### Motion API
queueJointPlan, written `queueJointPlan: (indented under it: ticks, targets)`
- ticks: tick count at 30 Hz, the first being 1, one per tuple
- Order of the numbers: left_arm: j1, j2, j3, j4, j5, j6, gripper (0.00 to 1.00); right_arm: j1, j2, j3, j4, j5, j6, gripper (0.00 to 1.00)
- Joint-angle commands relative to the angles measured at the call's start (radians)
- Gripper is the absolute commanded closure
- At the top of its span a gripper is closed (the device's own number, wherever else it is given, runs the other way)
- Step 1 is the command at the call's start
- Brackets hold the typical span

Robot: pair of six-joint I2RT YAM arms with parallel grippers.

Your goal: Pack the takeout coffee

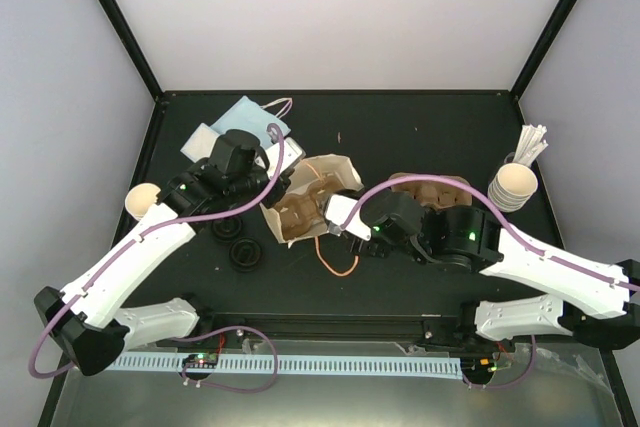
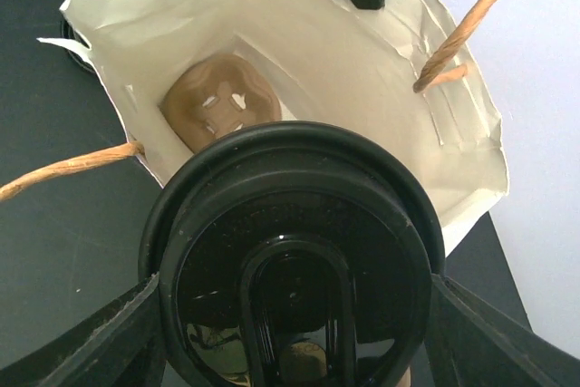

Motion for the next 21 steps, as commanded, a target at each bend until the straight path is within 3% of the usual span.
queueJointPlan:
  ticks: [1, 16, 21]
  targets:
    - [-0.007, 0.002, 0.012, 0.024, -0.057, -0.005, 0.98, 0.008, -0.017, -0.011, -0.033, -0.001, 0.001, 0.44]
    - [-0.024, 0.012, 0.011, 0.004, -0.07, -0.024, 0.99, 0.098, -0.02, -0.122, -0.041, -0.025, -0.002, 0.45]
    - [-0.09, -0.019, -0.014, 0.004, -0.02, 0.023, 0.98, 0.108, -0.021, -0.143, -0.007, -0.01, -0.033, 0.45]
